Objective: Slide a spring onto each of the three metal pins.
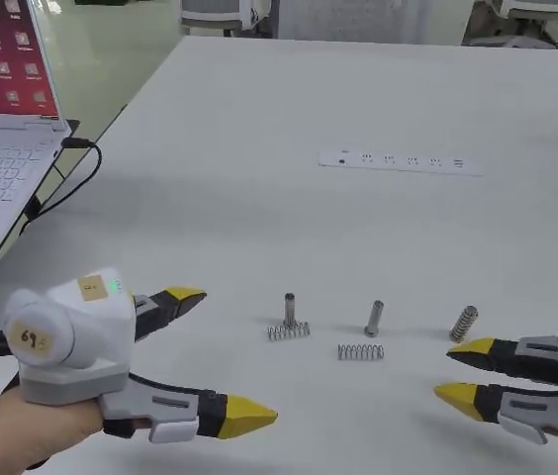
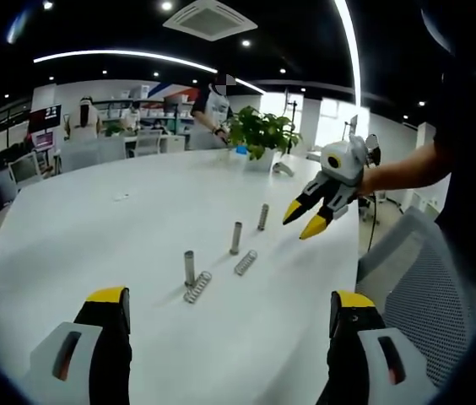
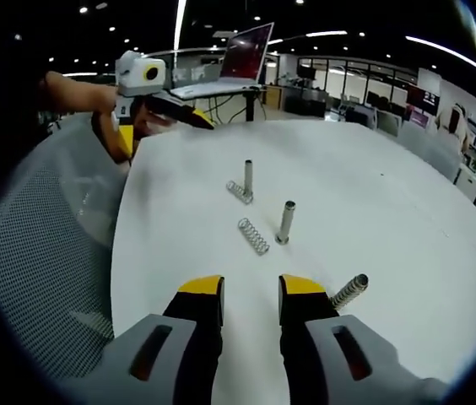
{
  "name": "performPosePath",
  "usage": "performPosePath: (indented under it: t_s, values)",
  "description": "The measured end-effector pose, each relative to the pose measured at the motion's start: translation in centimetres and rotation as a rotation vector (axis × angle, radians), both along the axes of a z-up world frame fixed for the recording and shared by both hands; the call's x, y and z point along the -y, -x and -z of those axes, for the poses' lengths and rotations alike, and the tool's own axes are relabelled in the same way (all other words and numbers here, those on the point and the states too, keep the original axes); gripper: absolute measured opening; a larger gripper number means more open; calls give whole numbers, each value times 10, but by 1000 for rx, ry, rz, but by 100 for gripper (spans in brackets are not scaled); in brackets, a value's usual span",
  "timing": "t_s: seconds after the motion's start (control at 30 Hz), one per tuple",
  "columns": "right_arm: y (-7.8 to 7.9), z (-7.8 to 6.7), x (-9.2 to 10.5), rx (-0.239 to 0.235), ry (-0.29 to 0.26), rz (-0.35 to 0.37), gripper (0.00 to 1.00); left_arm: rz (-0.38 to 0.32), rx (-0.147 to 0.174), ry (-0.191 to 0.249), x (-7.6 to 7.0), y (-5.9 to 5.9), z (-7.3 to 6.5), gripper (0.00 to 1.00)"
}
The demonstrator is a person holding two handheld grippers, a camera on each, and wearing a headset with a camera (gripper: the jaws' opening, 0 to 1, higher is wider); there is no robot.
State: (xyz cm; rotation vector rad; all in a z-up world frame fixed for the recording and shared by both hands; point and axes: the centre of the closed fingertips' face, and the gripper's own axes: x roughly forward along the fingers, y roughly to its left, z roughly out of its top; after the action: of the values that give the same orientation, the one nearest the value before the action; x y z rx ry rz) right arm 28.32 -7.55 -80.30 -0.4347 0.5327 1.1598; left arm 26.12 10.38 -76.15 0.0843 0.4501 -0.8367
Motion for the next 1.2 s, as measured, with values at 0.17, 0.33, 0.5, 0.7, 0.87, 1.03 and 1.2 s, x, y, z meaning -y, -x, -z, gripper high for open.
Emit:
performPosePath:
  t_s: [0.17,0.33,0.5,0.7,0.87,1.03,1.2]
  values:
    - [-5,1,-15,19,20,-51,24,-4,6,2,-1,-1,-2,95]
    - [-10,7,-27,17,35,-84,22,-3,6,2,-1,-1,-1,95]
    - [-11,12,-44,17,51,-128,22,-5,7,-2,-2,0,0,95]
    - [-15,18,-60,3,58,-146,22,-11,5,-2,-5,0,-1,95]
    - [-21,26,-63,-8,79,-132,21,-11,2,-7,-6,1,1,95]
    - [-24,36,-63,-19,104,-133,19,-10,-2,-7,-5,1,2,95]
    - [-28,46,-63,-29,124,-126,16,-9,-2,-7,-5,1,2,95]
